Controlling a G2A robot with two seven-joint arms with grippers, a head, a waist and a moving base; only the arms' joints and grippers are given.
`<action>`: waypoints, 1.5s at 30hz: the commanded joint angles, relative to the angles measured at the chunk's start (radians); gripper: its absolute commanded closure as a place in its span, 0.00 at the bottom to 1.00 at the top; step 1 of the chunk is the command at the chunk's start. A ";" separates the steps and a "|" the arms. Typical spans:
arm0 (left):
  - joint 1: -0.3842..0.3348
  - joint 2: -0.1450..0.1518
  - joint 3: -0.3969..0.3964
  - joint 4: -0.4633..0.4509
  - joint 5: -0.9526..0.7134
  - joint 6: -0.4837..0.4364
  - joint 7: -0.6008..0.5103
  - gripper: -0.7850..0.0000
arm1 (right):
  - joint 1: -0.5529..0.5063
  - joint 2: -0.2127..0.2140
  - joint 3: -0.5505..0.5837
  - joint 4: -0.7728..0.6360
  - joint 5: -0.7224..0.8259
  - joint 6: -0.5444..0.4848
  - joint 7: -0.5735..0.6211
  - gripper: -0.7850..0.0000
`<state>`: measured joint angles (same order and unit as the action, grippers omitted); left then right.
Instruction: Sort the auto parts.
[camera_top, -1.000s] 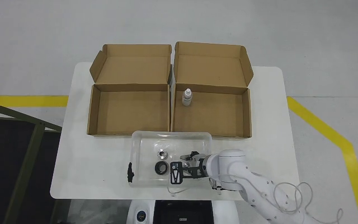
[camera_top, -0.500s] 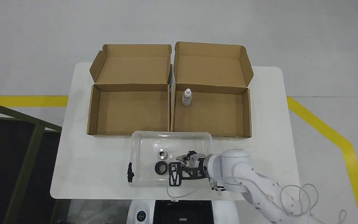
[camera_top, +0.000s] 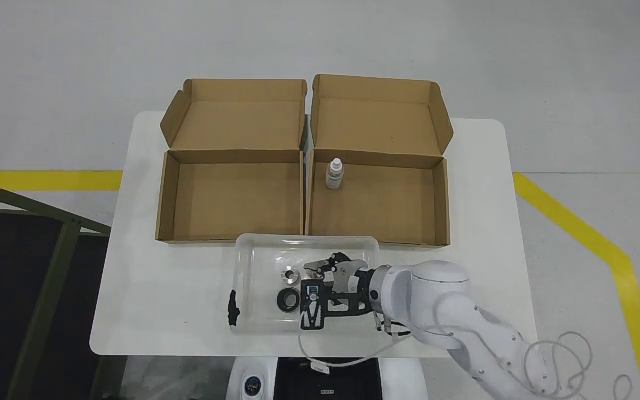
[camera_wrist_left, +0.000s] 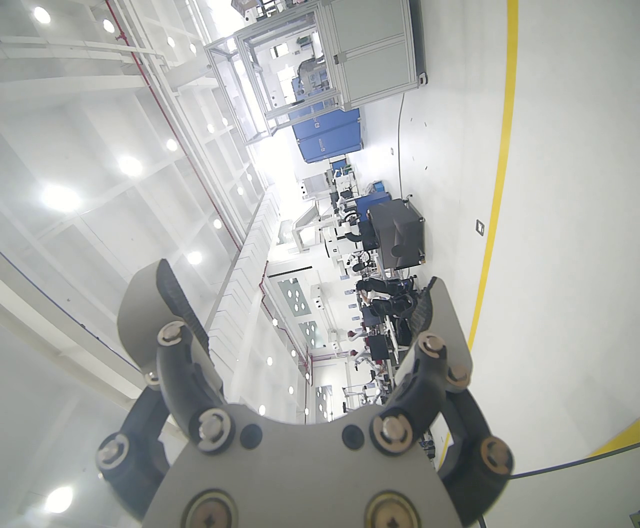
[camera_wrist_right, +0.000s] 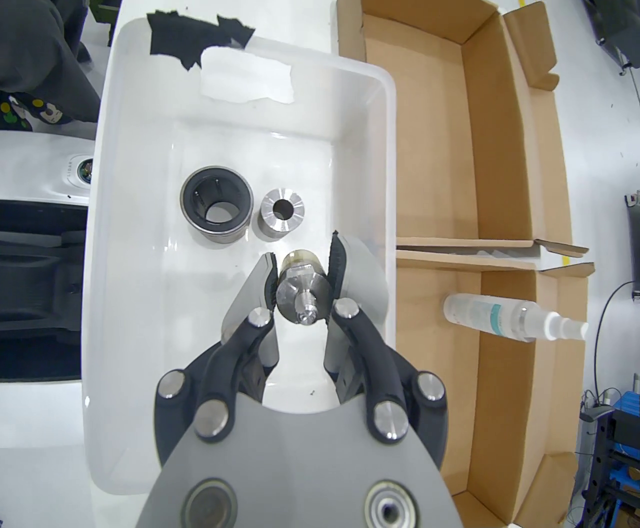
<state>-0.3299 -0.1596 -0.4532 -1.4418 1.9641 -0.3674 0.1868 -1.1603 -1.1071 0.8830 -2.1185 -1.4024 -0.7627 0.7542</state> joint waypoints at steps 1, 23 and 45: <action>0.000 0.000 0.000 0.000 0.000 0.000 0.000 0.00 | 0.001 0.001 0.008 -0.001 -0.001 0.003 -0.014 1.00; 0.000 0.000 0.000 0.000 0.000 0.000 0.000 0.00 | 0.098 0.003 0.094 0.034 0.075 -0.006 -0.038 1.00; 0.000 0.000 0.000 0.000 0.000 0.000 0.000 0.00 | 0.276 -0.012 0.113 0.362 0.277 0.008 -0.038 1.00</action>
<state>-0.3299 -0.1596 -0.4532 -1.4418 1.9641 -0.3674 0.1868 -0.8929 -1.1179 0.9993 -1.7737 -1.1281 -0.7582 0.7171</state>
